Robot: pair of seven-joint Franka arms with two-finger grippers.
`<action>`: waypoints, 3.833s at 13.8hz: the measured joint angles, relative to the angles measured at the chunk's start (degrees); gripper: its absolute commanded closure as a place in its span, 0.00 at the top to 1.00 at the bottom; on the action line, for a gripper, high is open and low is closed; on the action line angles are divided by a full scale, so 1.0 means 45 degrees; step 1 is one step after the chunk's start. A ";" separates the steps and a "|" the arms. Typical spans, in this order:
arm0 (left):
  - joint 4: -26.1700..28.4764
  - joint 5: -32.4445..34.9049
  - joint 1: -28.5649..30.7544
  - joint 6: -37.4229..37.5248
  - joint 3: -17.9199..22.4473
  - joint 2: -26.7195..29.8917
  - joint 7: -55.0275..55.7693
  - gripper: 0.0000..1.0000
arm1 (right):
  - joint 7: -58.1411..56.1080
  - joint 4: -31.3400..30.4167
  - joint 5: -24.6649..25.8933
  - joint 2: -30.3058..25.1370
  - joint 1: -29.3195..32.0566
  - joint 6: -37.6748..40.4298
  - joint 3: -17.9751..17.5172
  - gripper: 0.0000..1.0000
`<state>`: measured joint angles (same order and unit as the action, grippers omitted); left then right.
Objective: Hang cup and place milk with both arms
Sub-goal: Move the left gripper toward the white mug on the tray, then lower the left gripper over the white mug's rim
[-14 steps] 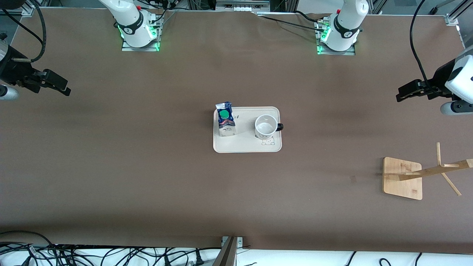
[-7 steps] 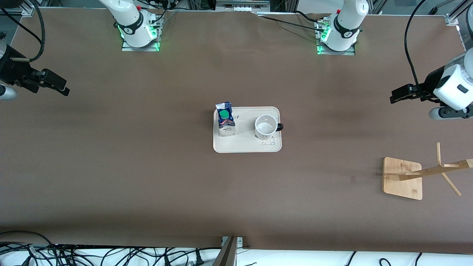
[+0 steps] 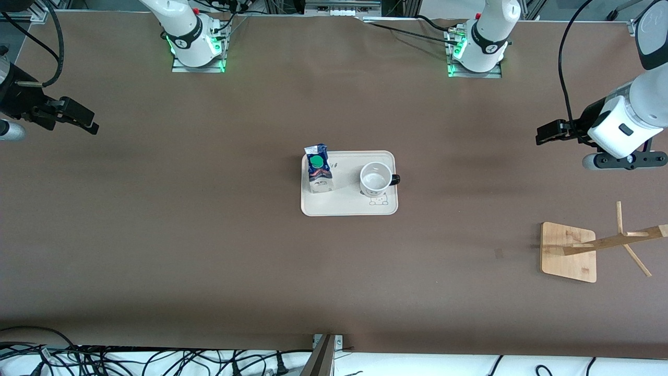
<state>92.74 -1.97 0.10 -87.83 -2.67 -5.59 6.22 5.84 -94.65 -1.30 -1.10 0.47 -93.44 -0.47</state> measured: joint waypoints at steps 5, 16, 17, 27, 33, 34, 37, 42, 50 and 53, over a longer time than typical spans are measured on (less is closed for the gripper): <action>0.1181 -0.0001 -0.0809 -0.0462 -0.0077 -0.0011 0.0008 1.00 | 0.0000 0.0001 0.0000 0.0000 -0.0002 0.0029 -0.0003 1.00; 0.3123 -0.0002 -0.2584 -0.3531 -0.0116 -0.1049 0.0089 1.00 | -0.0007 0.0002 0.0000 0.0000 -0.0008 0.0074 -0.0018 1.00; 0.3122 -0.0002 -0.2874 -0.3806 -0.0119 -0.1274 0.0228 1.00 | -0.0007 0.0002 0.0000 0.0000 -0.0010 0.0077 -0.0022 1.00; 0.2902 -0.0308 -0.3542 -0.4694 -0.0127 -0.2238 0.4898 1.00 | -0.0009 0.0029 0.0383 0.0000 -0.0046 0.0308 -0.0459 1.00; 0.2538 -0.0363 -0.4309 -0.4825 -0.0134 -0.2796 0.8977 1.00 | -0.0009 0.0036 0.0383 0.0000 -0.0047 0.0335 -0.0459 1.00; 0.2471 -0.0463 -0.4330 -0.4830 -0.0132 -0.2907 0.9314 1.00 | -0.0009 0.0036 0.0383 0.0000 -0.0047 0.0336 -0.0459 1.00; 0.2415 -0.0871 -0.4383 -0.5157 -0.0110 -0.3201 1.0133 1.00 | -0.0009 0.0037 0.0384 -0.0001 -0.0047 0.0338 -0.0459 1.00; 0.2374 -0.0879 -0.4689 -0.5479 -0.0117 -0.3486 1.1149 1.00 | -0.0009 0.0038 0.0384 0.0000 -0.0047 0.0340 -0.0459 1.00; 0.1933 -0.0879 -0.5657 -0.5739 -0.0121 -0.3263 1.5310 1.00 | -0.0009 0.0039 0.0383 -0.0001 -0.0047 0.0359 -0.0459 1.00; 0.1933 -0.0879 -0.5868 -0.5736 -0.0120 -0.3244 1.6903 1.00 | -0.0009 0.0039 0.0384 -0.0001 -0.0047 0.0383 -0.0459 1.00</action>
<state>101.43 -5.93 -26.30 -113.64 -3.21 -20.18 82.28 5.80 -94.47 0.43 -1.11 0.26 -91.72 -2.54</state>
